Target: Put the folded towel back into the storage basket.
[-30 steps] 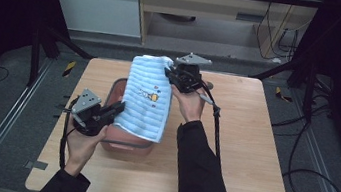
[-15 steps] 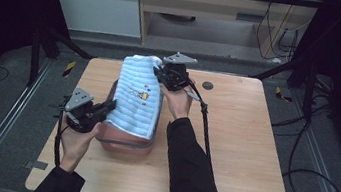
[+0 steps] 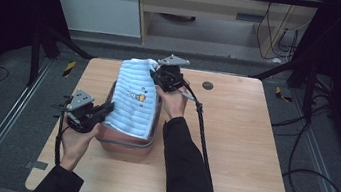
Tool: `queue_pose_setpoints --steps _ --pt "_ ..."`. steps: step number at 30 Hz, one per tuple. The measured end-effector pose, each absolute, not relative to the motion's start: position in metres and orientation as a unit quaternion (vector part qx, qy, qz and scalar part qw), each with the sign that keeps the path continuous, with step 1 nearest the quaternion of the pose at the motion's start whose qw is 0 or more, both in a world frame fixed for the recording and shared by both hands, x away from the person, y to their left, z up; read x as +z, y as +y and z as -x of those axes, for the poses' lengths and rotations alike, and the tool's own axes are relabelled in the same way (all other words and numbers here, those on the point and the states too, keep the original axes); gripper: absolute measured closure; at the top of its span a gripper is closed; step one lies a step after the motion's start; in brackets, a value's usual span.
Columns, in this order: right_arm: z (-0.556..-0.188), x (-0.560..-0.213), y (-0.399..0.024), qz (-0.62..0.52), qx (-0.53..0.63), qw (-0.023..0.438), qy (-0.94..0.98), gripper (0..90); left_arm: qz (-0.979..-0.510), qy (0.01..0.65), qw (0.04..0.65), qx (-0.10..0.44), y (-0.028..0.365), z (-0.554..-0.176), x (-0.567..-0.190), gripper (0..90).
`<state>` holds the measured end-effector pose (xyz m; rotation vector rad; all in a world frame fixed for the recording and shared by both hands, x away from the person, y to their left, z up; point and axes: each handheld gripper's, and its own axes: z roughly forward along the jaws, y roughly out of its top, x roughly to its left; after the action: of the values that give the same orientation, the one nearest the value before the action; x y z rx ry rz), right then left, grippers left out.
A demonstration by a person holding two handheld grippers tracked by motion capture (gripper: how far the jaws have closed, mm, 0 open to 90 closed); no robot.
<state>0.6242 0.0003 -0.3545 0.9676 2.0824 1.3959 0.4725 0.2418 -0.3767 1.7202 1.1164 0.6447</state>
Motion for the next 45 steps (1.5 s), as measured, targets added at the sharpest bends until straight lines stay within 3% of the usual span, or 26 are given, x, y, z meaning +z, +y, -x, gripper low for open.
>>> queue_pose_setpoints --steps 45 --pt "-0.627 -0.42 0.012 -0.361 0.451 0.191 0.794 81.2 -0.746 0.476 0.397 0.245 0.245 -0.473 -0.427 86.1"
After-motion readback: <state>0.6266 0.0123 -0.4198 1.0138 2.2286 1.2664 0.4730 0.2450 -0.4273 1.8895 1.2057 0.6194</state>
